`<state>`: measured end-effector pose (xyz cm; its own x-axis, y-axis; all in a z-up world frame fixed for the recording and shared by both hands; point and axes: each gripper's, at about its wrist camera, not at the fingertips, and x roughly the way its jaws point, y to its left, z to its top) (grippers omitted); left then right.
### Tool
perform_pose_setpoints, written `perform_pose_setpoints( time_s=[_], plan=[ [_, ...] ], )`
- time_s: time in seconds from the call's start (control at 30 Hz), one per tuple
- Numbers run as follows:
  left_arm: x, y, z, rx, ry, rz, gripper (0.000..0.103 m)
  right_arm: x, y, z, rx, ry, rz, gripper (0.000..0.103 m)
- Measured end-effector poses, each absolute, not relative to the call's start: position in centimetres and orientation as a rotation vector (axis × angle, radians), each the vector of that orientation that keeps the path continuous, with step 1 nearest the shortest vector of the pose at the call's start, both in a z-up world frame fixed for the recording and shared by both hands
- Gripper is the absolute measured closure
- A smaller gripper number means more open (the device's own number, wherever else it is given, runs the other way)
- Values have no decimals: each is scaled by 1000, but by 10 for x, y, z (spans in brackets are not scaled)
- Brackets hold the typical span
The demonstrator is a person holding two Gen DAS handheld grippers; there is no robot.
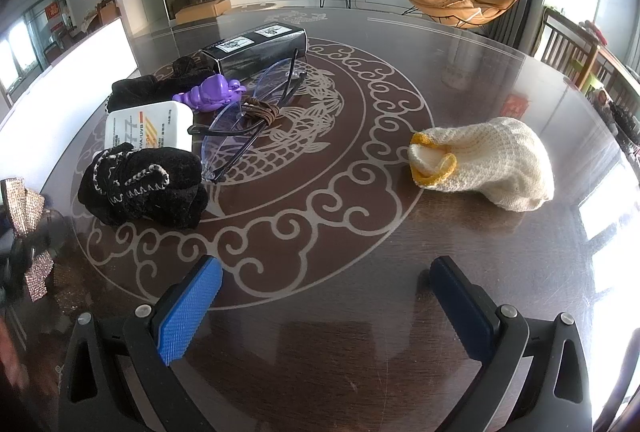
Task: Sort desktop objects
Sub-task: 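Grasp the black knit glove with the right gripper while the left tool lifts the hair clip, then carry both items over the cardboard bin and open both grippers to drop them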
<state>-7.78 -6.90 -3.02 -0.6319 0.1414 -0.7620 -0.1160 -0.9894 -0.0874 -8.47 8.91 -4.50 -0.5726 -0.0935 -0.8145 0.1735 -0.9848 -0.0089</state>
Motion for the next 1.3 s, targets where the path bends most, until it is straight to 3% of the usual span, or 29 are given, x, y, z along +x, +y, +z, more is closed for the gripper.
perform_pose_setpoints(
  time_s=[0.13,0.23,0.37,0.53,0.6,0.67,0.73,1.0,1.13,1.3],
  plan=[
    [-55,-73,-24,-1245,-54,2687,49,-83,87,-44,1385,163,-2606,0],
    [-34,-78,-21,-1227,-58,2670,49,-78,71,-24,1317,215,-2471,8],
    [-22,-80,-23,-1218,-117,2655,49,-73,12,14,1101,458,-2299,8],
    [-13,-86,-18,-1211,-170,2644,49,-100,-49,-5,1205,733,-2114,8],
    [-6,-90,-15,-1209,-173,2636,49,-103,-57,-15,1266,784,-2037,23],
    [0,-94,-13,-1205,-180,2632,49,-100,-55,-15,1302,787,-2015,54],
    [6,-97,-9,-1195,-215,2618,49,-95,-46,-6,1340,725,-2038,60],
    [28,-112,46,-1061,-312,2596,49,-67,-23,65,1295,314,-2162,61],
    [37,-168,87,-991,-350,2696,49,-60,-65,106,1185,66,-2110,61],
    [34,-264,100,-1087,-354,2897,49,-40,-164,113,1139,-35,-1937,60]
  ],
)
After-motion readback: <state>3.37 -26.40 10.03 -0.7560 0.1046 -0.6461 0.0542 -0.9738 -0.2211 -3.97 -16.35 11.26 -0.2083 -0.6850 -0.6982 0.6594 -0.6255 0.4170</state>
